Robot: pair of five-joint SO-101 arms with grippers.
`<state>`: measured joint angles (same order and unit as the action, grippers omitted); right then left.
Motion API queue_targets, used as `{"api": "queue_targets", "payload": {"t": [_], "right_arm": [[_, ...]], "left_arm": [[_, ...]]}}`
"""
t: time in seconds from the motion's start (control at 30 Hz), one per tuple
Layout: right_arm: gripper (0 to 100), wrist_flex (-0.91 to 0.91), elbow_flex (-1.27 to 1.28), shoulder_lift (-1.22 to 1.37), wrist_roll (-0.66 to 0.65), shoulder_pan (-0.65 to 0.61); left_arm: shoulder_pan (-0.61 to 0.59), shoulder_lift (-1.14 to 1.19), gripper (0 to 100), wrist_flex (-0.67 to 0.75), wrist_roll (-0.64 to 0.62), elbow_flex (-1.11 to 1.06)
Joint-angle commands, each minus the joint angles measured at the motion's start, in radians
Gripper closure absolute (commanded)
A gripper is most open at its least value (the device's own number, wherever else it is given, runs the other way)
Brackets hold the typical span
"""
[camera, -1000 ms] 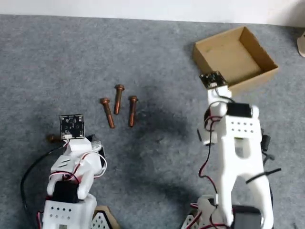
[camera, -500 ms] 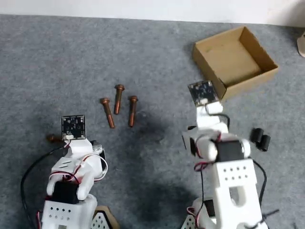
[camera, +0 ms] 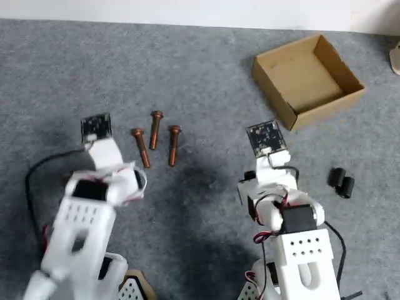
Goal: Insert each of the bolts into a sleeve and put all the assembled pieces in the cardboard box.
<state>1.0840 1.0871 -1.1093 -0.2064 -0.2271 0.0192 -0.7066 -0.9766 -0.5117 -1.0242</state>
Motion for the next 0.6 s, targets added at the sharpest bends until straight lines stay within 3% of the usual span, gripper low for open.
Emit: {"api": "queue_targets", "payload": {"t": [0.0, 0.2, 0.4, 0.57], "right_arm": [[99.3, -0.048, 0.018, -0.021, 0.006, -0.005], [99.3, -0.054, 0.033, -0.021, 0.002, -0.005], [99.3, -0.076, 0.038, -0.021, -0.02, -0.004], [99.3, -0.076, 0.039, -0.021, -0.02, -0.005]], "left_arm": [[0.016, 0.219, 99, 0.11, -0.061, 0.139], [0.015, 0.475, 98, 0.146, -0.063, 0.325], [0.019, 0.641, 84, 0.143, -0.063, 0.503], [0.013, 0.768, 88, 0.143, -0.063, 0.618]]}}
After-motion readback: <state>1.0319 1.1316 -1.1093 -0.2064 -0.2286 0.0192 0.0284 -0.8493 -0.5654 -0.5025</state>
